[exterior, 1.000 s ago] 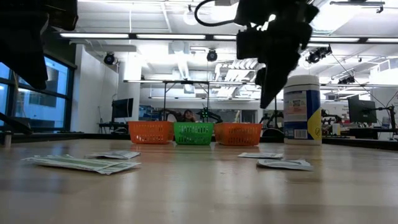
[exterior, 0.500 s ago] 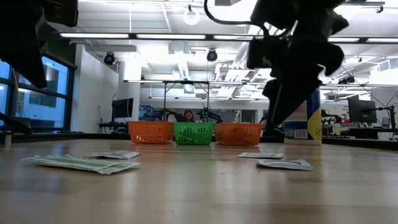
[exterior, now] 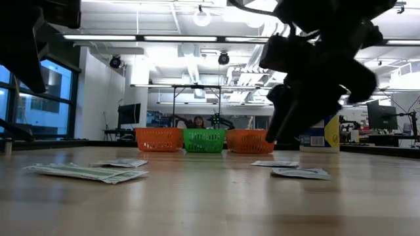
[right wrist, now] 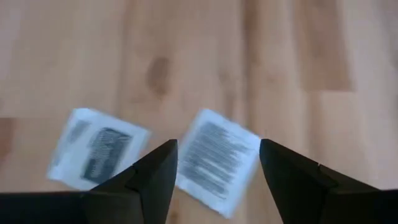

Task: Pick & Place First Aid Supplies
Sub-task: Put the top towelette pack into the green bin

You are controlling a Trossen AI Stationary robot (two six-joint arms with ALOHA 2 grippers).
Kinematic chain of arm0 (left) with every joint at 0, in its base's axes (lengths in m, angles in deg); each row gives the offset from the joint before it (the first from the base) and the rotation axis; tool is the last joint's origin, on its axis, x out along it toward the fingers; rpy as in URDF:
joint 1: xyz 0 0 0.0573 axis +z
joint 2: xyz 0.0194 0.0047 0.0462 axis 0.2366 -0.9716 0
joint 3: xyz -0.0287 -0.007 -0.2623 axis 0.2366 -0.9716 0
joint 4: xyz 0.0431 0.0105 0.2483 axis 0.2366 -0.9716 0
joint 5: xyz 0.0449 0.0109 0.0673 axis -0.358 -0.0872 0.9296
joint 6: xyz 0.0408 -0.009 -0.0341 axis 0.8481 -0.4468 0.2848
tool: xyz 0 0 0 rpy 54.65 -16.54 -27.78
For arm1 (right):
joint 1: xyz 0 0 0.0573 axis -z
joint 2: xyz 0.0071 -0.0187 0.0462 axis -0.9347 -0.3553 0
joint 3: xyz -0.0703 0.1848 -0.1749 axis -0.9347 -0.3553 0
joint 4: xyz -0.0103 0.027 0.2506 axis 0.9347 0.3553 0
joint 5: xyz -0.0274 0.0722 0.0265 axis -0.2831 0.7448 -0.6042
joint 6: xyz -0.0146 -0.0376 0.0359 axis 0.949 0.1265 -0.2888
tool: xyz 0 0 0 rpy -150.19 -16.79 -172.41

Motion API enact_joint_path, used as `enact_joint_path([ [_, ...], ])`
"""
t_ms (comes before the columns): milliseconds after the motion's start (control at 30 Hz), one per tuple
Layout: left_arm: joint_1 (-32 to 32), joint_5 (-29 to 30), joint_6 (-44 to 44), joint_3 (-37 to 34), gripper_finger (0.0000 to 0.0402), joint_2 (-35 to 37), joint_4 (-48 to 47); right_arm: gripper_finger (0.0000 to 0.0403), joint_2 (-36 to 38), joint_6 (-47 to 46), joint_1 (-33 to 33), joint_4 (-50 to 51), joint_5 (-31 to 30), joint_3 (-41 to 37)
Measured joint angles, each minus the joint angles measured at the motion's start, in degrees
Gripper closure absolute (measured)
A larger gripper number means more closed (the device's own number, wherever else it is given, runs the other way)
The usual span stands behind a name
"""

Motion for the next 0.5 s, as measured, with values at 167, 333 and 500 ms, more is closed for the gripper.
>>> enact_joint_path([
  [167, 0.0, -1.5, 0.0, 0.0, 0.0243, 0.0, -0.2, 0.0181, -3.7, -0.4, -0.1, 0.1, -0.3, 0.0],
  [333, 0.0, -1.6, -0.5, 0.0, 0.0243, 0.0, -0.2, 0.0181, -6.8, -0.2, 0.0, -1.0, 0.2, 0.3],
  [500, 0.0, -1.6, -0.7, 0.0, 0.0243, 0.0, -0.2, 0.0181, -9.9, 0.2, 0.1, -1.7, 2.4, 0.5],
])
